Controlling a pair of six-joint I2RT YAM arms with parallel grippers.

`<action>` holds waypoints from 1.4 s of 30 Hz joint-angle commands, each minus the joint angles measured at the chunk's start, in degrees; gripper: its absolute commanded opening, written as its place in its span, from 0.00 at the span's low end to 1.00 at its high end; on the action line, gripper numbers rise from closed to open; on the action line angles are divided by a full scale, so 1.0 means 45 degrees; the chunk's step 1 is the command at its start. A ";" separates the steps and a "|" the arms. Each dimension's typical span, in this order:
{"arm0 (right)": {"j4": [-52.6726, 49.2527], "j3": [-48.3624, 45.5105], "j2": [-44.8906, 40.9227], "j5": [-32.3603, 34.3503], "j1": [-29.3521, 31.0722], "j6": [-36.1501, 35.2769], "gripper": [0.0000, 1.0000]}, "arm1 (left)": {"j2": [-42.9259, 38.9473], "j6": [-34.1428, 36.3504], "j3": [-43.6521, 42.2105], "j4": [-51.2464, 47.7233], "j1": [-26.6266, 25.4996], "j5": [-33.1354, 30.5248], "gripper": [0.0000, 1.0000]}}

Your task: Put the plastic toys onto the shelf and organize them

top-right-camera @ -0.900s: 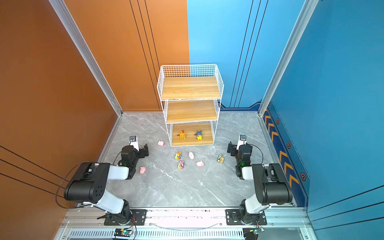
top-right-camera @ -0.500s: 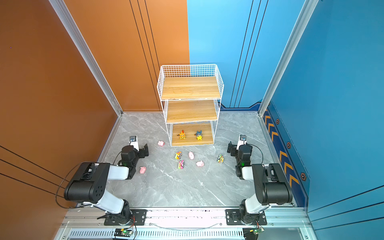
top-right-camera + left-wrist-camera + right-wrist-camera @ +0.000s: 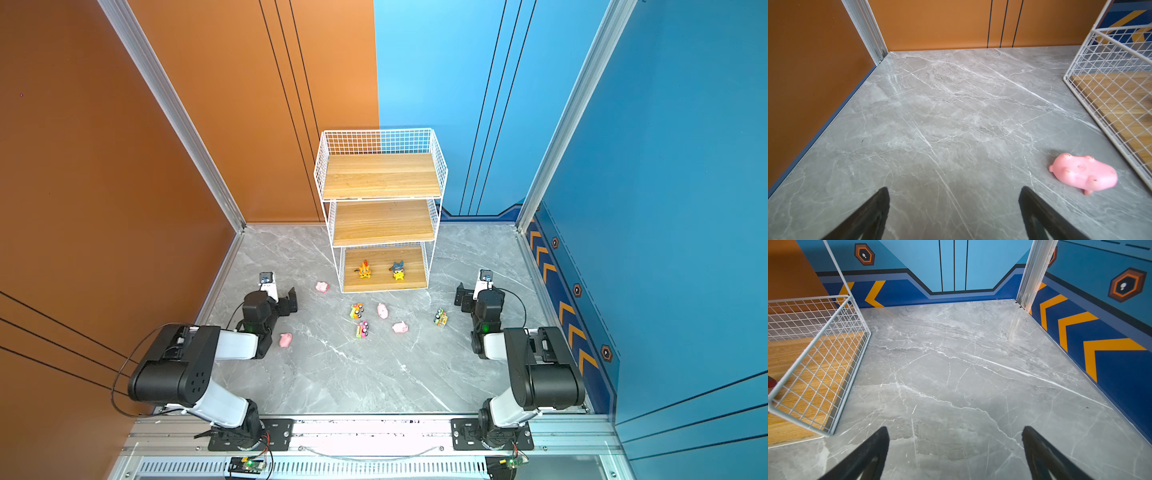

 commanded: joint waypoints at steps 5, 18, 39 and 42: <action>0.0291 -0.0296 -0.0350 0.1094 0.0425 0.0066 1.00 | -0.0509 -0.0004 0.0416 -0.0537 -0.0235 -0.1238 0.98; -1.0433 0.2028 -0.7462 0.3882 0.2569 0.3049 1.00 | -0.2888 -0.3556 0.6932 -1.4912 -0.0688 -0.3440 0.98; -1.5323 0.3305 -0.6002 0.1137 0.9813 0.2280 0.82 | -0.5164 -0.5323 0.6312 -2.1412 -0.1892 0.0439 0.95; -1.5300 0.3813 -0.5230 0.0547 0.9676 0.1683 0.79 | -0.4943 -0.5041 0.6414 -2.1403 -0.2343 0.0417 0.95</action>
